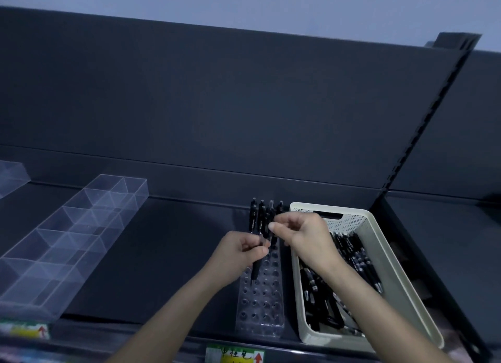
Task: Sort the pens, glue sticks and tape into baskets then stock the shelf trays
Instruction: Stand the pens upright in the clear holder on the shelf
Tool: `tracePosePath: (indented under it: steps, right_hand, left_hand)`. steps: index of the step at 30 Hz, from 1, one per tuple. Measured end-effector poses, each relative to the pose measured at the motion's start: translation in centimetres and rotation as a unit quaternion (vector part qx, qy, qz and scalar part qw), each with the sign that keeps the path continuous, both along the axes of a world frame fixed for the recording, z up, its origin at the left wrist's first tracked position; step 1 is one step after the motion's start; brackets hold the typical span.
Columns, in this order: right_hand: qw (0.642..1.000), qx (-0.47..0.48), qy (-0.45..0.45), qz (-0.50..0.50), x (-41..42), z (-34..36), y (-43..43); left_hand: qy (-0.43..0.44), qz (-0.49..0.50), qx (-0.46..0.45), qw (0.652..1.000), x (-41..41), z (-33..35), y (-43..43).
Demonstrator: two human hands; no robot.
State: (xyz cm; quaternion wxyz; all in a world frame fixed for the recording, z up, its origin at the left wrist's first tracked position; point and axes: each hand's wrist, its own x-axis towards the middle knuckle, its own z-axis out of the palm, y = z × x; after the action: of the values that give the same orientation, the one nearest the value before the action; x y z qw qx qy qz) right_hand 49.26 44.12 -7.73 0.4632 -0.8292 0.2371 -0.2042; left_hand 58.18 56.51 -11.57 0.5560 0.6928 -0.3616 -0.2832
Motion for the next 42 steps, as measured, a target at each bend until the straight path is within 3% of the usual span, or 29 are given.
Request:
tracePosePath:
  steps: [3, 6, 9, 12, 16, 22, 27, 38, 42]
  right_hand:
    - [1.000, 0.001, 0.001, -0.002, -0.1, -0.3, -0.3]
    - [0.999, 0.012, -0.016, -0.040, -0.6, -0.1, -1.3]
    - [0.993, -0.017, -0.041, -0.111, -1.0, 0.4, -3.0]
    - [0.988, -0.069, -0.042, -0.131, -0.8, 0.4, -3.5]
    - [0.982, -0.143, -0.008, -0.123, -0.2, -0.5, -2.8]
    - [0.978, -0.181, 0.016, -0.105, 0.8, -0.7, -2.4]
    - [0.967, -0.222, 0.099, -0.079, 1.3, -2.5, -2.0]
    - [0.977, -0.173, 0.107, -0.063, 0.7, -2.2, -1.6]
    - [0.980, -0.159, 0.087, -0.081, -1.7, -1.1, -3.0]
  left_hand:
    - [-0.056, -0.034, 0.030, 0.997, -0.7, 0.0, -0.7]
    - [-0.145, -0.006, 0.067, 0.987, -0.8, 0.0, -0.7]
    - [-0.304, 0.000, 0.156, 0.940, -0.1, -1.0, 0.0]
    - [-0.369, -0.047, 0.223, 0.901, 0.1, -1.6, 0.4]
    - [-0.393, -0.087, 0.259, 0.878, -0.3, -2.5, 0.2]
    - [-0.405, -0.084, 0.257, 0.873, -0.1, -2.6, 0.0]
    - [-0.400, -0.083, 0.253, 0.877, -0.1, -2.4, -0.1]
    - [-0.407, -0.092, 0.265, 0.869, 0.2, -2.2, -0.4]
    - [-0.419, -0.034, 0.210, 0.883, -0.5, -1.0, -1.6]
